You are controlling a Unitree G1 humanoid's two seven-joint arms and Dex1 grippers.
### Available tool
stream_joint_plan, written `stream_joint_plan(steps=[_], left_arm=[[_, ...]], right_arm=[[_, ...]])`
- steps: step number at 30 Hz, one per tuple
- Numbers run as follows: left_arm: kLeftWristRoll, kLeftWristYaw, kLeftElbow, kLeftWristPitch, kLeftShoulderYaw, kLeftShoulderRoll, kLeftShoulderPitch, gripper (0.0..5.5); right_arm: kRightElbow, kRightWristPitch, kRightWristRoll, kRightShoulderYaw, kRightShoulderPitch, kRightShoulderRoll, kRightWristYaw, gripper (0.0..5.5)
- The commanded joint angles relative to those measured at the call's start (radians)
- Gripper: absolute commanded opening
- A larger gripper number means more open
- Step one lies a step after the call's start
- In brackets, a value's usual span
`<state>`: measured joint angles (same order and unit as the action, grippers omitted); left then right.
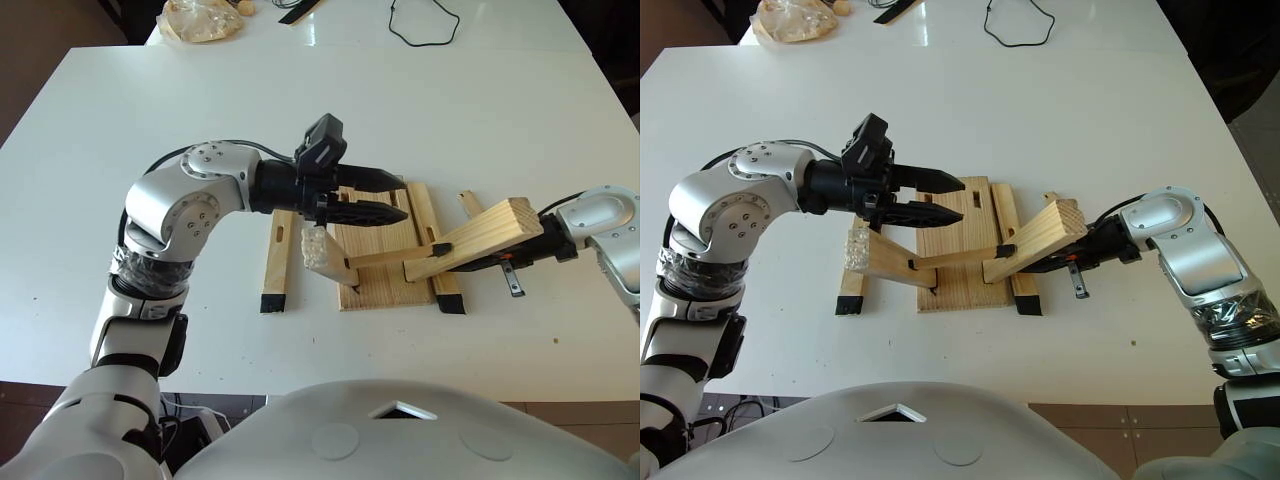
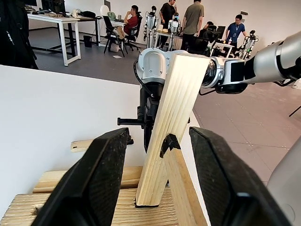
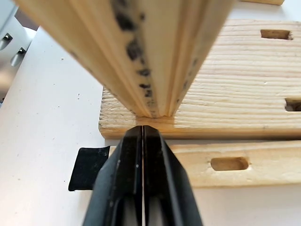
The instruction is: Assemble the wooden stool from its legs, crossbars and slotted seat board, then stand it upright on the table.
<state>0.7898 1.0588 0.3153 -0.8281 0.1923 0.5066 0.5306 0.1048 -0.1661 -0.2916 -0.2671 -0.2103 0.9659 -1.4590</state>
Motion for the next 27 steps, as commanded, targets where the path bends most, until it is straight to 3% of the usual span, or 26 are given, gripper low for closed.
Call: stream_joint_plan(steps=[1,9,21,27], left_arm=[[0.019,-0.005,0.033,-0.027,0.016,-0.012,0.007,2.39],[-0.123,0.020,0.015,0.051,0.134,0.012,-0.012,2.39],[-0.036,0.084,-0.067,0.004,0.090,-0.062,0.101,2.39],[-0.064,0.105,-0.084,0.016,0.159,-0.102,0.112,2.39]], right_arm=[[-0.004,0.006,0.016,0.003,-0.019,-0.007,-0.007,0.04],[0.002,-0.001,0.012,0.018,-0.016,-0.015,-0.001,0.04],[0.008,-0.006,0.014,0.016,-0.012,-0.029,0.012,0.04],[0.004,-0.005,0.017,0.010,-0.015,-0.034,0.013,0.04]])
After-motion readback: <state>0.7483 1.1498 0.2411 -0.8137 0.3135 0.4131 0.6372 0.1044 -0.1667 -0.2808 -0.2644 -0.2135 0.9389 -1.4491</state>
